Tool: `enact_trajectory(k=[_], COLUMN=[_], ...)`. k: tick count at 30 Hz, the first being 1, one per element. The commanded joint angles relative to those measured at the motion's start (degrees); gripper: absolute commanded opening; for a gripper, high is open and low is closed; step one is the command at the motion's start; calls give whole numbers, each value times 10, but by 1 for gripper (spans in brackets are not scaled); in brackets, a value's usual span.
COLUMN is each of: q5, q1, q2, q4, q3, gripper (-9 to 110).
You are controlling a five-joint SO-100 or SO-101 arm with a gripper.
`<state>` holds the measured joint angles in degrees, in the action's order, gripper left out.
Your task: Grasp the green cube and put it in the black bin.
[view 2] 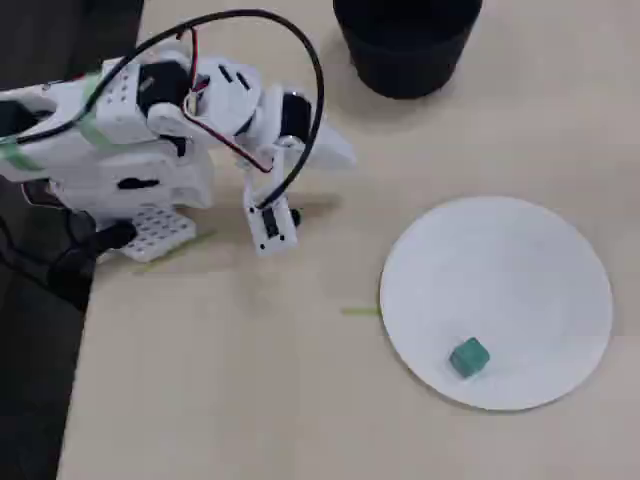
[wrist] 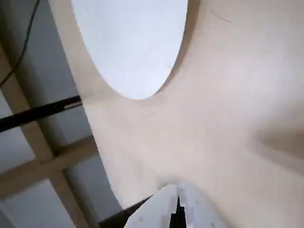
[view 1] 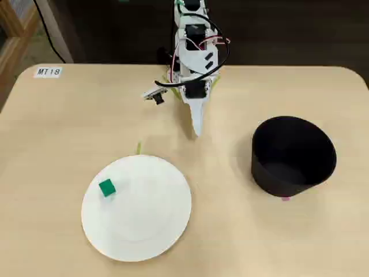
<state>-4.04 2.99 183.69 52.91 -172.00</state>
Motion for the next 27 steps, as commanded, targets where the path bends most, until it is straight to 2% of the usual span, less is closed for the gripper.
enact_trajectory(k=[1,11,15,19,25,27], q5=[-27,-30,-5,1,106,145], q1=[-12,-12,-3,-40,-91,-76], q2=[0,0,0,-45,-406,-501], q4=[-7,-5,50,175,384,418], q3=[3,4,73,310,866,989], gripper=[0,0,0,0,0,0])
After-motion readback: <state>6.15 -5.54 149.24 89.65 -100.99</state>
